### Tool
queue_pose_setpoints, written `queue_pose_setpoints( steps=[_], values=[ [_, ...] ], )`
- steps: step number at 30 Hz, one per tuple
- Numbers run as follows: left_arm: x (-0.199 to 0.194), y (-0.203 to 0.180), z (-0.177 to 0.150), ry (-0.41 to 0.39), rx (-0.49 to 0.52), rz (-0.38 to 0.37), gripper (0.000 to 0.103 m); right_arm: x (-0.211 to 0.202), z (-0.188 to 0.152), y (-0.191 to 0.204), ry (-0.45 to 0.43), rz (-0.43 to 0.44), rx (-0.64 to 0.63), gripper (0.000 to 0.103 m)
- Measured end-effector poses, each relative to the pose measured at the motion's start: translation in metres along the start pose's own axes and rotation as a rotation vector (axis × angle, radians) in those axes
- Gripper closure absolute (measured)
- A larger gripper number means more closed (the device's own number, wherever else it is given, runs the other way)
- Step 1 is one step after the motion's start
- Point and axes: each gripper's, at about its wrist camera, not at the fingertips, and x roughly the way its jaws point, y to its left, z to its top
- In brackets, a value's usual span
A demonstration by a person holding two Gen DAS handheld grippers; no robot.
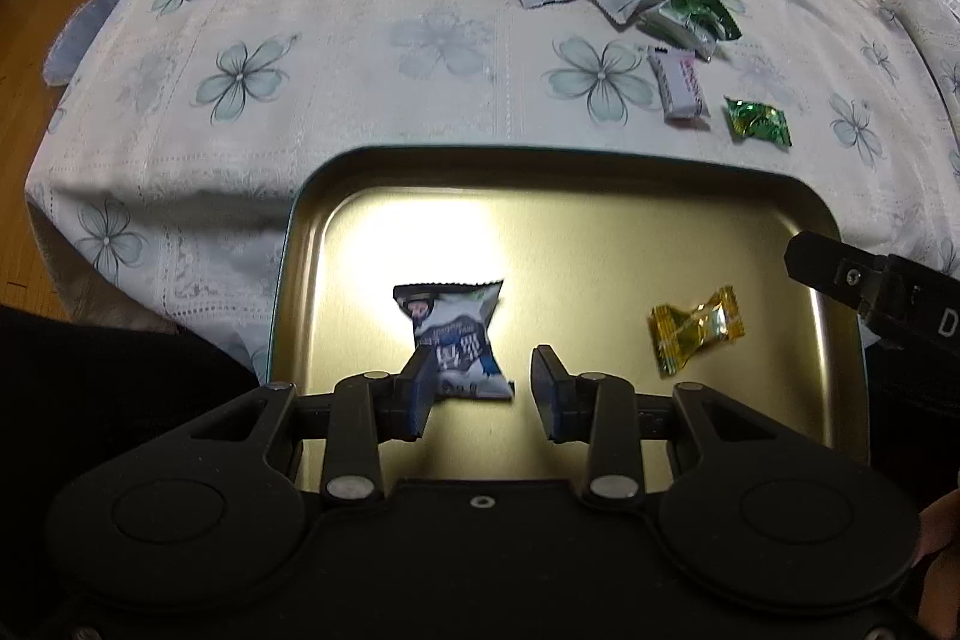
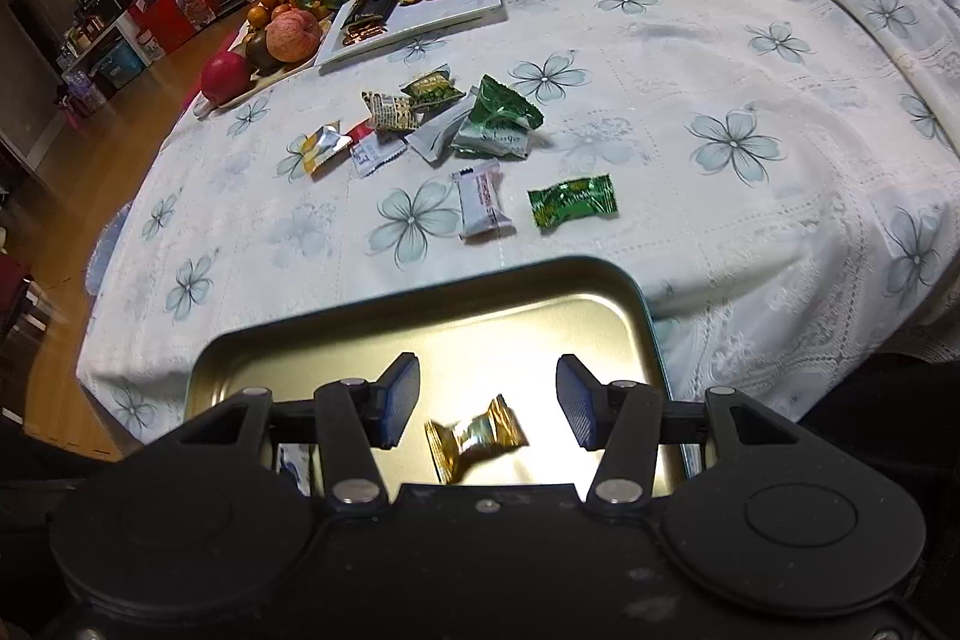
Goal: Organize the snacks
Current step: 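Withdraw both open tools from the tray toward the snack pile, then grasp the white HAWTHORN packet with the left tool while the right tool grasps the green candy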
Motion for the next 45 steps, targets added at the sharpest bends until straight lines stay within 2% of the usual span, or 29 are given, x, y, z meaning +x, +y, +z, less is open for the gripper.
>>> queue_pose_setpoints(
  steps=[4, 16, 20, 25, 30, 34, 37, 41, 45],
  values=[
    [-0.005, -0.005, 0.028, -0.018, 0.025, -0.013, 0.058, 0.006, 0.032, 0.000, 0.021, 0.015, -0.001, 0.050],
    [-0.003, -0.028, 0.111, -0.080, 0.078, -0.023, 0.058, 0.028, 0.115, 0.003, -0.043, 0.008, -0.016, 0.050],
    [0.001, -0.031, 0.133, -0.099, 0.085, -0.031, 0.058, 0.041, 0.138, 0.005, 0.006, 0.038, -0.010, 0.052],
    [0.010, -0.034, 0.155, -0.123, 0.114, -0.002, 0.058, 0.058, 0.161, 0.007, 0.052, 0.054, 0.020, 0.054],
    [0.026, -0.025, 0.169, -0.089, 0.086, -0.017, 0.058, 0.070, 0.175, 0.005, 0.022, 0.042, 0.047, 0.054],
    [0.039, -0.013, 0.173, -0.051, 0.050, -0.023, 0.058, 0.082, 0.179, -0.007, 0.032, 0.016, 0.073, 0.053],
    [0.047, -0.006, 0.178, -0.006, 0.016, -0.038, 0.058, 0.091, 0.180, -0.024, 0.051, -0.021, 0.111, 0.052],
    [0.051, -0.001, 0.184, 0.015, -0.013, -0.048, 0.058, 0.098, 0.183, -0.048, 0.089, -0.043, 0.179, 0.052],
    [0.054, -0.001, 0.187, 0.034, -0.021, -0.056, 0.058, 0.108, 0.181, -0.060, 0.163, -0.045, 0.227, 0.051]
  ],
)
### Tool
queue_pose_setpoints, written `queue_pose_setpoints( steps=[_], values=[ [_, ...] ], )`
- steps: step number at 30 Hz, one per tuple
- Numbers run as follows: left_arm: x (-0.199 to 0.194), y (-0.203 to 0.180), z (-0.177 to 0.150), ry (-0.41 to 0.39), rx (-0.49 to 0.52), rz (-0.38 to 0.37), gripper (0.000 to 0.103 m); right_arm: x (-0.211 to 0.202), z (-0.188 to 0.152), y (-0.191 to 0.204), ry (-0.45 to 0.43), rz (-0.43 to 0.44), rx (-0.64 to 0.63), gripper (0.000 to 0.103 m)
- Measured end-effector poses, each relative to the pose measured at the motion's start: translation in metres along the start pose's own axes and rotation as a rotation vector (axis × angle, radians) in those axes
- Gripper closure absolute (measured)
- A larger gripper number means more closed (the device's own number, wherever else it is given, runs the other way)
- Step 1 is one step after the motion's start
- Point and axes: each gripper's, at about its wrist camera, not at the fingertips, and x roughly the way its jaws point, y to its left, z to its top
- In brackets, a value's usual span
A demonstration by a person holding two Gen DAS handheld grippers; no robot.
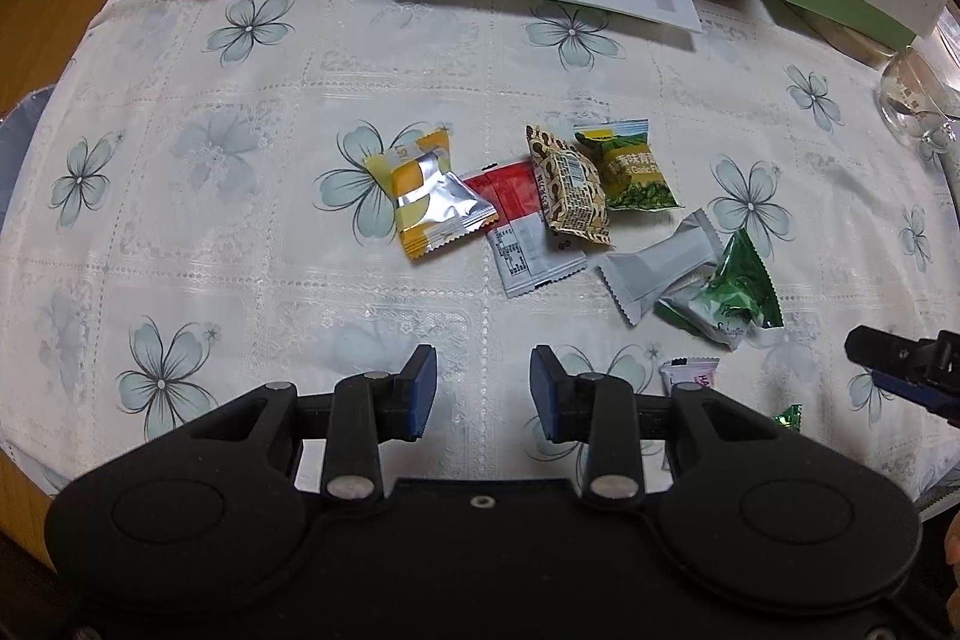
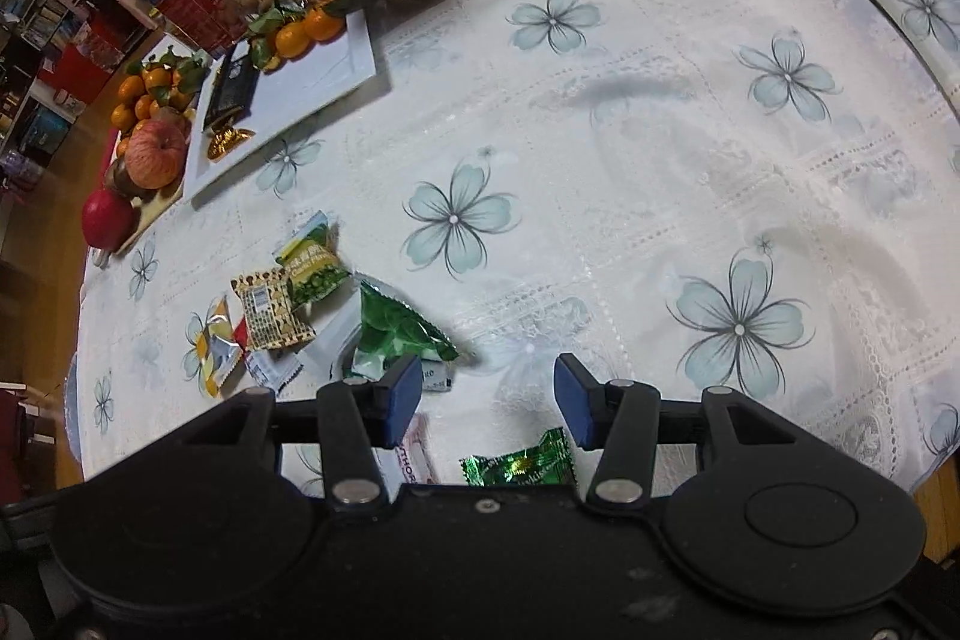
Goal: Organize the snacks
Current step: 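Grasp the white HAWTHORN packet with the left tool while the right tool grasps the green candy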
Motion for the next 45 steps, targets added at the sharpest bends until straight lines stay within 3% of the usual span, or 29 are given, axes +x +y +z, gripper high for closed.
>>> queue_pose_setpoints(
  steps=[7, 13, 21, 25, 28, 32, 38, 45],
  values=[
    [0.014, -0.001, -0.001, 0.078, -0.013, -0.013, 0.059, 0.029, -0.018, 0.001, 0.200, -0.008, -0.008, 0.051],
    [0.013, -0.004, -0.003, 0.080, -0.001, -0.018, 0.058, 0.052, -0.028, 0.005, 0.308, -0.004, 0.024, 0.052],
    [0.016, -0.004, -0.006, 0.098, 0.005, -0.041, 0.058, 0.060, -0.024, 0.015, 0.180, -0.067, 0.035, 0.052],
    [0.018, -0.007, -0.009, 0.111, 0.013, -0.069, 0.059, 0.062, -0.021, 0.018, 0.174, -0.081, 0.017, 0.052],
    [0.019, -0.013, -0.010, 0.111, 0.027, -0.097, 0.059, 0.064, -0.025, 0.022, 0.175, -0.113, -0.028, 0.058],
    [0.020, -0.027, -0.014, 0.106, 0.060, -0.123, 0.059, 0.066, -0.029, 0.024, 0.160, -0.168, -0.101, 0.081],
    [0.028, -0.055, -0.020, 0.117, 0.118, -0.176, 0.059, 0.056, -0.026, 0.016, 0.130, -0.171, -0.108, 0.083],
    [0.048, -0.081, -0.022, 0.134, 0.148, -0.170, 0.059, 0.041, -0.014, -0.003, 0.110, -0.136, -0.032, 0.083]
  ],
)
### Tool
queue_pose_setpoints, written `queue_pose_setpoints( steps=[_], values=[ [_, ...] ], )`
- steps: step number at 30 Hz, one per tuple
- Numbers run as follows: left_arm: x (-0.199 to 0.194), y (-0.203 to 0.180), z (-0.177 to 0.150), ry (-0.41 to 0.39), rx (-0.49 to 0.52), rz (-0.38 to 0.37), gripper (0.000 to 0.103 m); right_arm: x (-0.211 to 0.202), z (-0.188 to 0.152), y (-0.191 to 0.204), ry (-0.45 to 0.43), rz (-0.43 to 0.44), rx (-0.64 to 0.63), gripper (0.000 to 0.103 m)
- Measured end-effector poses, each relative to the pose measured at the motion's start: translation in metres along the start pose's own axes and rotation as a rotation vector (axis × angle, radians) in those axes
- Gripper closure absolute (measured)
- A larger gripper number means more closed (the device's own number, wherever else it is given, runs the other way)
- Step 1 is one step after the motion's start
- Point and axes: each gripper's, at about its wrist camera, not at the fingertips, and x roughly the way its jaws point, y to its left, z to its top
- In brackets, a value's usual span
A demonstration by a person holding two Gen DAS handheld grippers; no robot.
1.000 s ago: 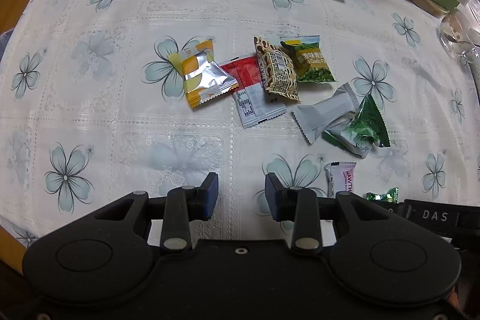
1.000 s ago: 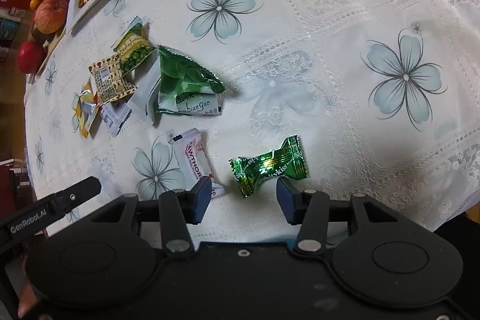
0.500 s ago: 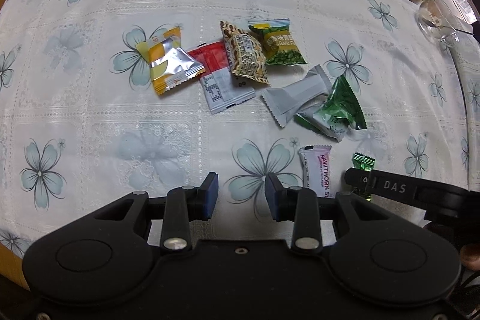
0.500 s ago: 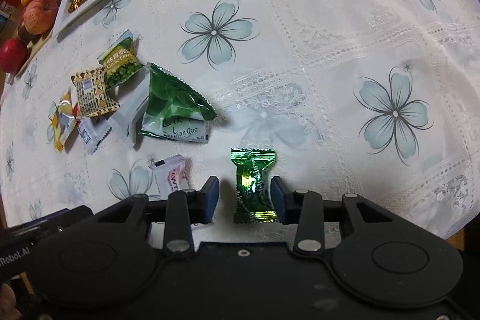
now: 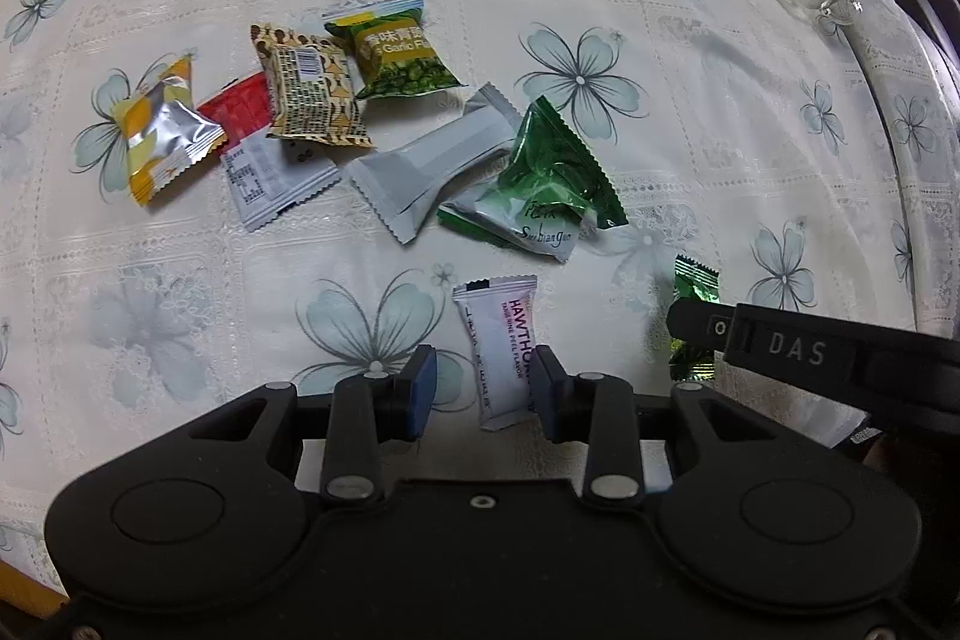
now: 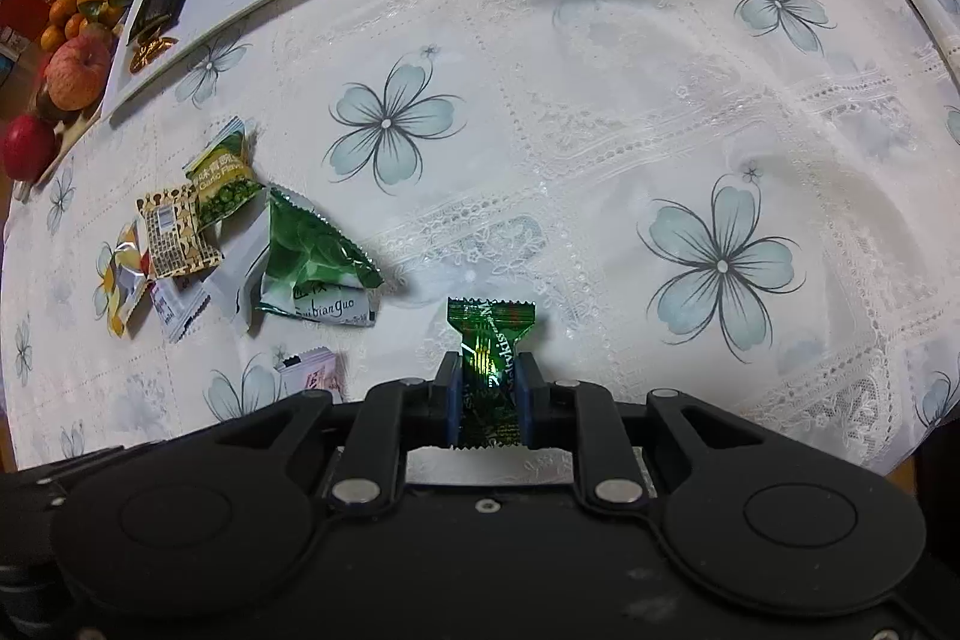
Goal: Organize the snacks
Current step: 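Grasp the white HAWTHORN packet with the left tool while the right tool grasps the green candy, then carry both items to the gold tray and open both tools to release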
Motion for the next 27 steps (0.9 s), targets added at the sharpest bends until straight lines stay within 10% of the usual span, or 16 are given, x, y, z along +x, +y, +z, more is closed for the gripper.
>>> queue_pose_setpoints(
  steps=[27],
  values=[
    [-0.011, -0.011, -0.017, -0.112, 0.053, 0.172, 0.074, -0.014, -0.006, -0.003, -0.039, 0.023, -0.002, 0.083]
  ],
)
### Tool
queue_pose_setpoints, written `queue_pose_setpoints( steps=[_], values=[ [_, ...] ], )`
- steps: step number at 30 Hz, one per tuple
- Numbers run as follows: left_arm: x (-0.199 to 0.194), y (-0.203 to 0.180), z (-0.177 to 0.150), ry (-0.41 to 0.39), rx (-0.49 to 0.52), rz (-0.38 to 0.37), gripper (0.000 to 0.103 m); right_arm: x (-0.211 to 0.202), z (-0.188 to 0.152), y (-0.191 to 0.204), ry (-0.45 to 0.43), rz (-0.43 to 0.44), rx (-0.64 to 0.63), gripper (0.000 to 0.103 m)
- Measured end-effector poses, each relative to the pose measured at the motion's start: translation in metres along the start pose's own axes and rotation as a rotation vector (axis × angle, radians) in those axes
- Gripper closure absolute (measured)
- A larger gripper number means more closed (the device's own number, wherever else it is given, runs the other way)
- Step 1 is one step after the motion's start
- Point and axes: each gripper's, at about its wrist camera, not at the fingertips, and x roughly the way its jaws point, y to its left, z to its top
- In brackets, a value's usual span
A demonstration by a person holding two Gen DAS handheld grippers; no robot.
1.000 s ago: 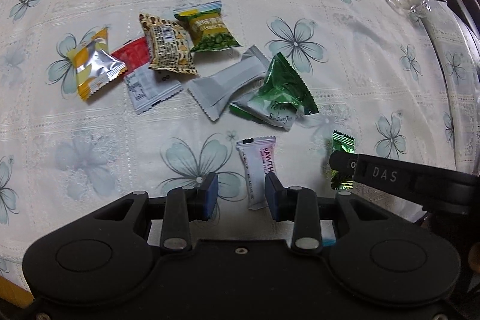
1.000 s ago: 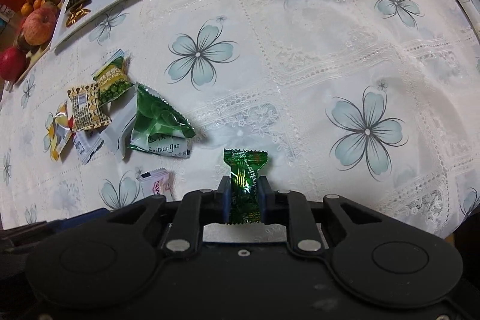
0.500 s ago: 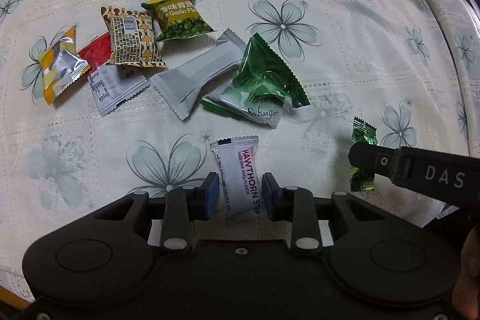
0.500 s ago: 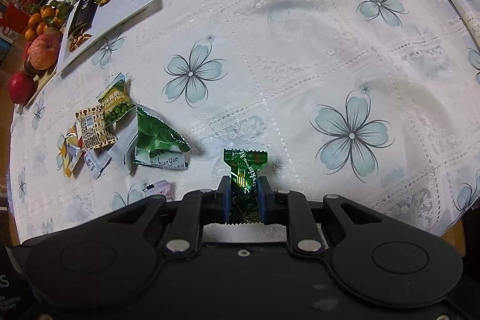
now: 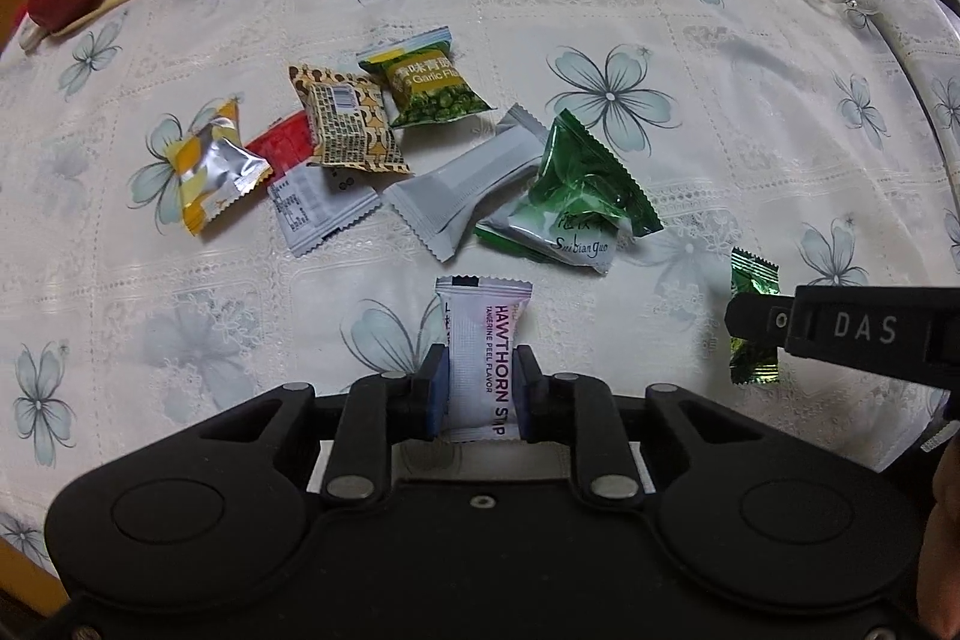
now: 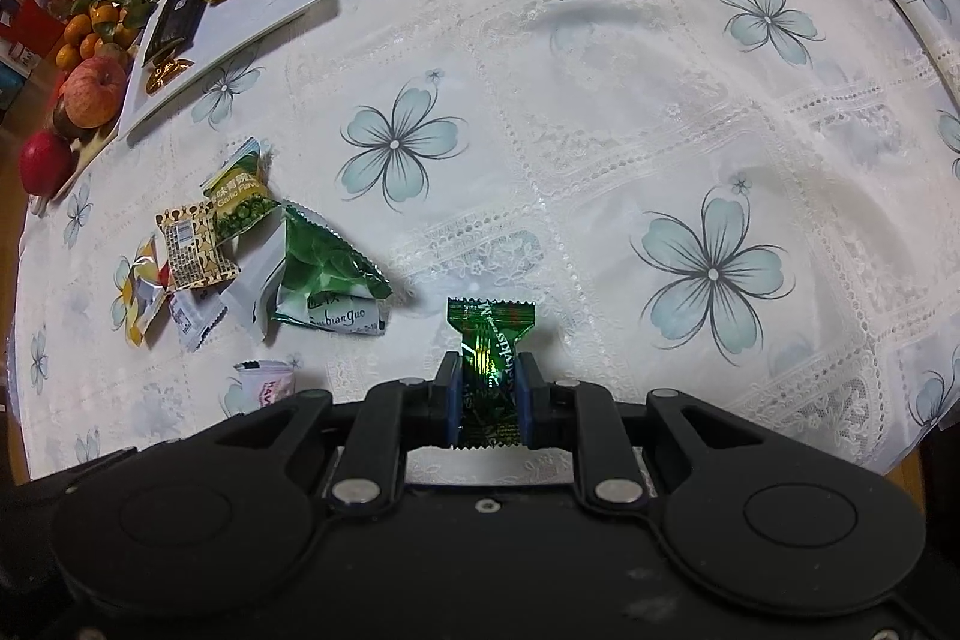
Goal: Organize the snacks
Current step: 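Carry both items to the gold tray and open both tools to release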
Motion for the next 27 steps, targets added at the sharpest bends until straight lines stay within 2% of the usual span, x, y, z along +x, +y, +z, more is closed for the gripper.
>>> queue_pose_setpoints(
  steps=[6, 11, 16, 20, 27],
  values=[
    [-0.023, 0.011, -0.006, -0.093, 0.014, 0.037, 0.074, -0.007, -0.003, 0.006, -0.052, 0.023, -0.023, 0.083],
    [-0.057, 0.036, -0.022, -0.191, -0.029, 0.024, 0.074, -0.035, -0.014, 0.009, -0.197, 0.079, -0.052, 0.083],
    [-0.090, 0.055, -0.060, -0.313, -0.057, 0.045, 0.074, -0.063, -0.040, 0.011, -0.322, 0.133, -0.075, 0.083],
    [-0.100, 0.063, -0.095, -0.324, -0.066, 0.026, 0.074, -0.079, -0.080, 0.007, -0.379, 0.149, -0.095, 0.083],
    [-0.103, 0.064, -0.149, -0.289, -0.092, -0.017, 0.074, -0.099, -0.153, -0.008, -0.430, 0.178, -0.069, 0.083]
  ],
)
